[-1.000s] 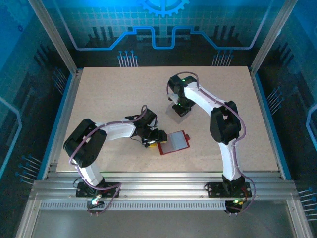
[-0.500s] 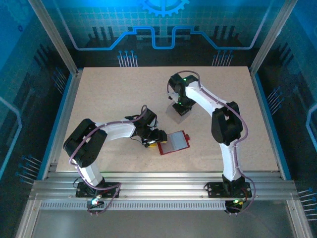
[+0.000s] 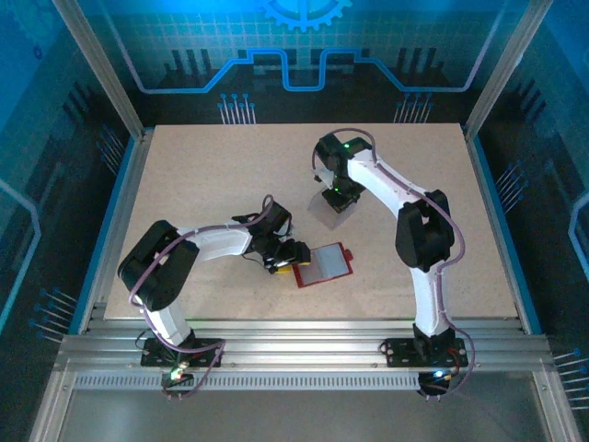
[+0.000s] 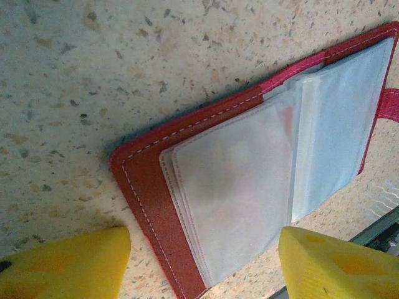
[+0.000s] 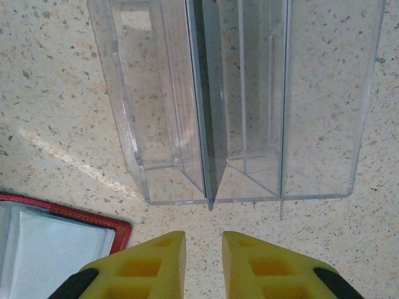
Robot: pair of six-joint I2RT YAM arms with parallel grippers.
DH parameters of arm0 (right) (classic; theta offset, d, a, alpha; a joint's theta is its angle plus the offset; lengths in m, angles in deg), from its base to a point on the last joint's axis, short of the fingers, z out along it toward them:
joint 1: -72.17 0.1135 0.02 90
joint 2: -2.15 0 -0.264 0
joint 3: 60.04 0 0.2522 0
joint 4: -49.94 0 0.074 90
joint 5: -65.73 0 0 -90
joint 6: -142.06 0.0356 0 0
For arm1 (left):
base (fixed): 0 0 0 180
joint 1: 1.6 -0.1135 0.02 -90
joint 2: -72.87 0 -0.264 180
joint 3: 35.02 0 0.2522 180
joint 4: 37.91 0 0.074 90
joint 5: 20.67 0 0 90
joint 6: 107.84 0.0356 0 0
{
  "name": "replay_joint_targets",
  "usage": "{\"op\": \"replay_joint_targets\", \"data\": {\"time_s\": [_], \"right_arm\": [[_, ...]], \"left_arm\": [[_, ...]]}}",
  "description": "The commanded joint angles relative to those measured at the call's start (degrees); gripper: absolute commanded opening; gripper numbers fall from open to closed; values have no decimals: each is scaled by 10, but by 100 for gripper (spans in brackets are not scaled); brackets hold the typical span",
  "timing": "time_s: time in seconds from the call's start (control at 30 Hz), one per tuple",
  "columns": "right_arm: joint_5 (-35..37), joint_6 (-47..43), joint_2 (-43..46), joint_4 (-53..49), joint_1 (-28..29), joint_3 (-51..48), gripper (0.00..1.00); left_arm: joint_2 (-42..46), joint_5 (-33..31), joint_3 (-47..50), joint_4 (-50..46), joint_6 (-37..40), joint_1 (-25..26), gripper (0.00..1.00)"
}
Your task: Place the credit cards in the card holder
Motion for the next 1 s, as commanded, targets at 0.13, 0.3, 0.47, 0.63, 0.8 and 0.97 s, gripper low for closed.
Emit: {"op": "replay_joint_targets", "data": {"time_s": [0.13, 0.3, 0.47, 0.63, 0.8, 0.97], "right_arm": [[-14, -8, -30, -20, -7, 22, 22], [-11, -8, -40, -20, -9, 26, 21], [-9, -8, -43, -20, -10, 26, 19], [-8, -9, -45, -19, -11, 25, 15], [-9, -10, -46, -19, -12, 25, 13], [-9, -10, -48, -18, -13, 28, 7]], "left_arm": [[-19, -4, -3, -2, 3, -5, 67], [-22, -3, -5, -2, 4, -6, 67], [-29, -1, -9, -2, 4, -7, 67], [-32, 0, -15, -3, 5, -8, 67], [-33, 0, -17, -4, 5, -9, 67], [-33, 1, -17, -5, 6, -10, 67]]}}
